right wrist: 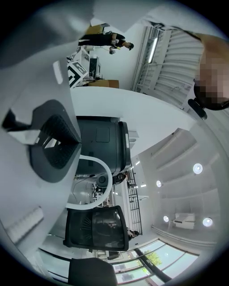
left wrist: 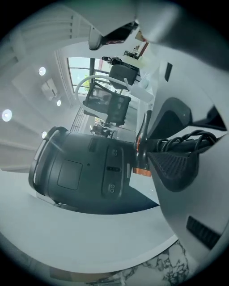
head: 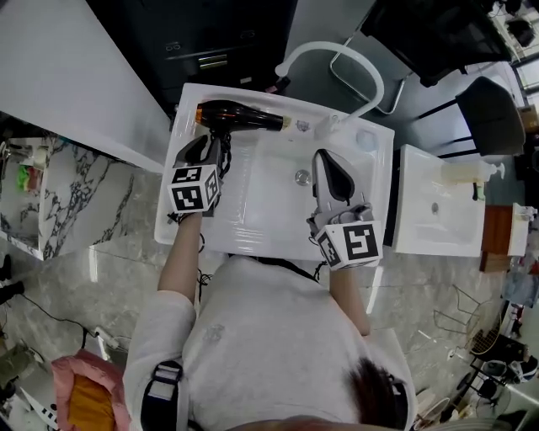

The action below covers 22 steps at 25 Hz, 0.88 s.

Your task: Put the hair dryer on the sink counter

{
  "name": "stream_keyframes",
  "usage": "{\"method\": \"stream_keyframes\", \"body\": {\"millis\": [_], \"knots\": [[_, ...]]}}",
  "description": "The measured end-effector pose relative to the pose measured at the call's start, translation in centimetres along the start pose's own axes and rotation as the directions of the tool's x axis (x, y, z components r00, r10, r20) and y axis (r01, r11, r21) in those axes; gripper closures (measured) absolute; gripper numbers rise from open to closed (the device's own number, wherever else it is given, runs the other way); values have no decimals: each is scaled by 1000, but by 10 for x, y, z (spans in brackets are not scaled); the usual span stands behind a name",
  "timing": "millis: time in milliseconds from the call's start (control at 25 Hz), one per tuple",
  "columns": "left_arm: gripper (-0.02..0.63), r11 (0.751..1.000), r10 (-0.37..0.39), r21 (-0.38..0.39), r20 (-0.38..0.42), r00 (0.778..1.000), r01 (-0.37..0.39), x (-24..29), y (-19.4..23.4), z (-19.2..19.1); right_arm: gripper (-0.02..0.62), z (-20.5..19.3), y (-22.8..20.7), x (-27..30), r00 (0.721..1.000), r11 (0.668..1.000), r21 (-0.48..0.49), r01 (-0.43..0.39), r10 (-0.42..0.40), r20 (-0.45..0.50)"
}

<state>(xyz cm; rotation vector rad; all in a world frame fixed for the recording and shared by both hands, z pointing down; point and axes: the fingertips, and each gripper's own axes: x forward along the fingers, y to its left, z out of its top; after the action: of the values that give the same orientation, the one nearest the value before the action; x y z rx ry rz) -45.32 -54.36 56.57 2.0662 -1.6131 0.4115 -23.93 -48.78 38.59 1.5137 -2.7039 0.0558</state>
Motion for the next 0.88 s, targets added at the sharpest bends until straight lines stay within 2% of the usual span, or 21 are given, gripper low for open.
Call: {"method": "stream_keyframes", "body": {"millis": [240, 400, 880], "knots": [[578, 999, 41, -15, 116, 992, -40, -40, -7, 25, 584, 5, 9, -6, 998, 998, 17, -52, 52, 29], [595, 998, 57, -14, 194, 979, -56, -69, -17, 45, 584, 11, 12, -10, 995, 996, 15, -86, 86, 43], [598, 994, 90, 18, 391, 916, -105, -155, -49, 89, 584, 26, 19, -23, 982, 986, 0, -167, 166, 86]]}}
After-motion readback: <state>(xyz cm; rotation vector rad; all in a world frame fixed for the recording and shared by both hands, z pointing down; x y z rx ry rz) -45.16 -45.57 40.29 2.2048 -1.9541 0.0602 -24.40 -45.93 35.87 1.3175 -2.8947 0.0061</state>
